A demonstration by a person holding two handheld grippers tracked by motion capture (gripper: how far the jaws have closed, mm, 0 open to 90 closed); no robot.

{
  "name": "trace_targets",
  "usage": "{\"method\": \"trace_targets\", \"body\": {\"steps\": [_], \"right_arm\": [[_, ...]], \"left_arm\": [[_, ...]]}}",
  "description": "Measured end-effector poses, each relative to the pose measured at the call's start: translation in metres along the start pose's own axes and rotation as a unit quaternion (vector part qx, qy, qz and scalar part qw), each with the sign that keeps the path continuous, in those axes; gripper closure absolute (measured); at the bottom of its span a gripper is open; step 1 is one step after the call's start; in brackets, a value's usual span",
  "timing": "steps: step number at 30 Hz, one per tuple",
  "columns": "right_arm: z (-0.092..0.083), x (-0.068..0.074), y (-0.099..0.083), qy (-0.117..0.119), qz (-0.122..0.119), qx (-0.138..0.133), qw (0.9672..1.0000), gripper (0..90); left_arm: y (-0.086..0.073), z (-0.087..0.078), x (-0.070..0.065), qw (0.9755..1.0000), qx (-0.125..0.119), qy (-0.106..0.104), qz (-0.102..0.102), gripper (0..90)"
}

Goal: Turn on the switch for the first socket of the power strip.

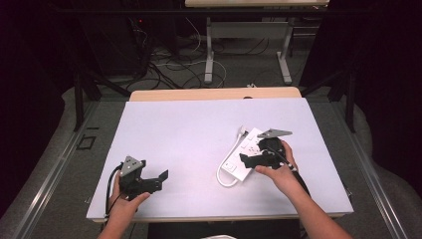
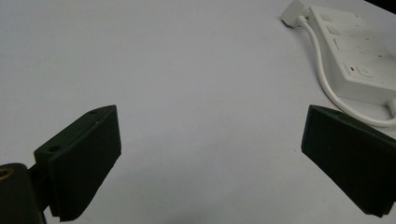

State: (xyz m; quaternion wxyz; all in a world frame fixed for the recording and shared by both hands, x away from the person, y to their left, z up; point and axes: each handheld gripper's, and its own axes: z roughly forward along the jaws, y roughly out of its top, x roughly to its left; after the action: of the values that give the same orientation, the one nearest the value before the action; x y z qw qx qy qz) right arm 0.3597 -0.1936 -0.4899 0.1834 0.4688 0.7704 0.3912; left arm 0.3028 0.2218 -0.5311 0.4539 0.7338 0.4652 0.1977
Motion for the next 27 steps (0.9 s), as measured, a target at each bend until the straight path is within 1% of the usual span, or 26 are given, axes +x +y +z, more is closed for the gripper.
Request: {"method": "trace_targets", "body": {"steps": [2,3,4,6,7,8,10,11,14,15,16,18,22,24,27], "right_arm": [[-0.006,-0.008,-0.006,-0.002,0.015,-0.006,0.9999,0.0],[-0.006,-0.008,-0.006,-0.002,0.015,-0.006,0.9999,0.0],[-0.011,-0.013,-0.009,-0.010,0.022,-0.008,0.9997,0.0],[-0.015,-0.017,-0.012,-0.016,0.027,-0.009,0.9995,0.0],[-0.015,-0.017,-0.012,-0.016,0.027,-0.009,0.9995,0.0],[-0.016,-0.020,-0.014,-0.017,0.028,-0.011,0.9994,0.0],[-0.021,-0.025,-0.017,-0.024,0.035,-0.011,0.9990,0.0],[-0.024,-0.030,-0.021,-0.028,0.039,-0.013,0.9987,0.0],[-0.028,-0.034,-0.024,-0.034,0.045,-0.014,0.9983,0.0],[-0.030,-0.036,-0.025,-0.037,0.048,-0.015,0.9981,0.0],[-0.032,-0.039,-0.027,-0.040,0.047,-0.016,0.9980,0.0],[-0.035,-0.043,-0.030,-0.048,0.050,-0.018,0.9974,0.0],[-0.043,-0.053,-0.035,-0.056,0.064,-0.023,0.9961,0.0],[-0.047,-0.058,-0.038,-0.061,0.075,-0.024,0.9950,0.0],[-0.052,-0.065,-0.042,-0.069,0.082,-0.025,0.9939,0.0]], "left_arm": [[0.000,-0.001,0.000,1.0000,0.001,0.001,-0.001,4.9],[0.000,-0.001,0.001,1.0000,0.002,0.002,-0.001,4.9],[0.000,-0.001,0.001,1.0000,0.002,0.002,0.000,4.9],[0.000,-0.001,0.001,1.0000,0.002,0.003,-0.003,4.9],[0.000,-0.002,0.002,1.0000,0.003,0.006,0.003,4.9],[-0.001,-0.002,0.001,1.0000,0.000,0.006,-0.002,4.9],[-0.001,-0.002,0.001,1.0000,0.001,0.006,-0.004,4.9],[-0.001,-0.002,0.001,1.0000,0.001,0.006,-0.003,4.9],[-0.001,-0.003,0.002,1.0000,0.002,0.009,0.001,4.9],[-0.001,-0.003,0.002,1.0000,0.001,0.008,-0.004,4.9],[-0.001,-0.003,0.002,1.0000,0.001,0.008,-0.004,4.9],[-0.001,-0.003,0.002,0.9999,-0.001,0.009,-0.006,4.9],[-0.001,-0.004,0.003,0.9999,-0.002,0.010,-0.007,4.9],[-0.001,-0.004,0.003,0.9999,-0.003,0.010,-0.008,4.9],[-0.001,-0.004,0.003,0.9999,-0.003,0.011,-0.008,4.9]]}}
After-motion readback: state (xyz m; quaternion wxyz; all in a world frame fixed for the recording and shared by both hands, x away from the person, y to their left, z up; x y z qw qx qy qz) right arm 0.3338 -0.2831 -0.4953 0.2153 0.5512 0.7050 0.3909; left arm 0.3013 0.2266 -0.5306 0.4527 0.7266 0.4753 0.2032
